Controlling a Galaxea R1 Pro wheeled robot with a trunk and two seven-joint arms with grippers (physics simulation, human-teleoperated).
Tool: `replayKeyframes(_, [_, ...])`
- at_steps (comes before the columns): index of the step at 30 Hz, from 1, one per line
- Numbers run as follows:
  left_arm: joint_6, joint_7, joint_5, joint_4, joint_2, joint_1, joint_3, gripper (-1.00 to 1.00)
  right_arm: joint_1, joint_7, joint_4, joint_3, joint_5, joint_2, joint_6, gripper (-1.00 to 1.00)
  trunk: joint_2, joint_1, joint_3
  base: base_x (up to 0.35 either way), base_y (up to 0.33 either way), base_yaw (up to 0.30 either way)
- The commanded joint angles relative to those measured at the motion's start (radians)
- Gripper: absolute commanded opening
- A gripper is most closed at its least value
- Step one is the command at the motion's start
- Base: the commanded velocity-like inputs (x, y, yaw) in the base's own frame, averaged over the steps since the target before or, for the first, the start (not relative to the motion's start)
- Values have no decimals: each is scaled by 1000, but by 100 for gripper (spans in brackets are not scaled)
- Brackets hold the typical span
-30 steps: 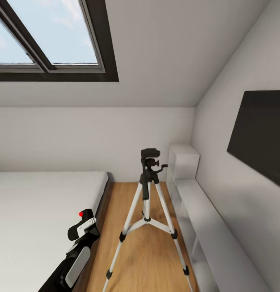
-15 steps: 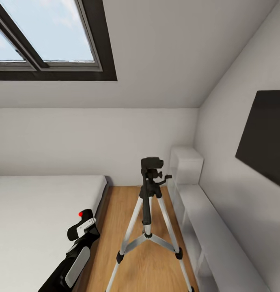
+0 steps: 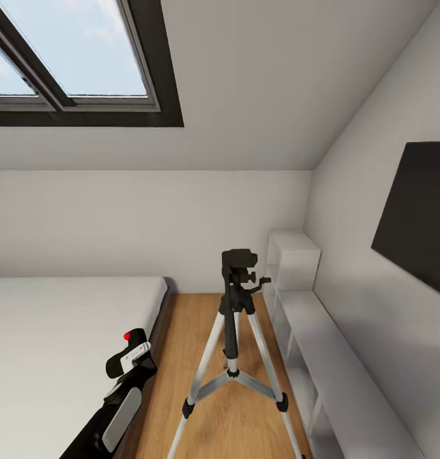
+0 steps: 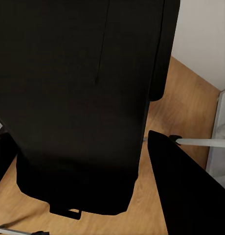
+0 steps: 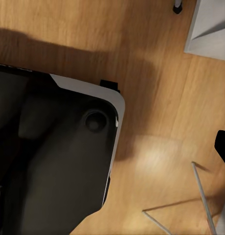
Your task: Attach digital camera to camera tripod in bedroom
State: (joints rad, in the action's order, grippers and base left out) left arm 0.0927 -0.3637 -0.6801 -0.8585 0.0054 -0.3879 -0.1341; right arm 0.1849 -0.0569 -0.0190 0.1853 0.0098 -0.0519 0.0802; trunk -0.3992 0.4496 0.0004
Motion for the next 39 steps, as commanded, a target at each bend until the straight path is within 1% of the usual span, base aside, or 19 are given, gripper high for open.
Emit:
replayKeyframes(1, [4,-5,-1,-1,1,0,-3,-100,1,-3,-2,3,1,0,4,100,-1,0,0,3,0,0])
replayKeyframes(17, [4,-5,-1,-2,-1,0,-3,-100,1,-4,-2,2,1,1,0,100,-1,0,0,0,0,0])
replayKeyframes(20, [6,-6,-2,-1,-2,0,-1,-100,1,-3,-2,-5,-10,1,5,100,-1,0,0,0,-65,0])
replayKeyframes(25, [5,-6,-1,-1,-1,0,-2,-100,1,-3,-1,-3,-9,1,6,100,-1,0,0,0,-160,0])
replayKeyframes(39, [4,-6,-1,-2,1,0,-2,-100,1,-3,-2,8,-2,1,4,100,-1,0,0,0,-15,0])
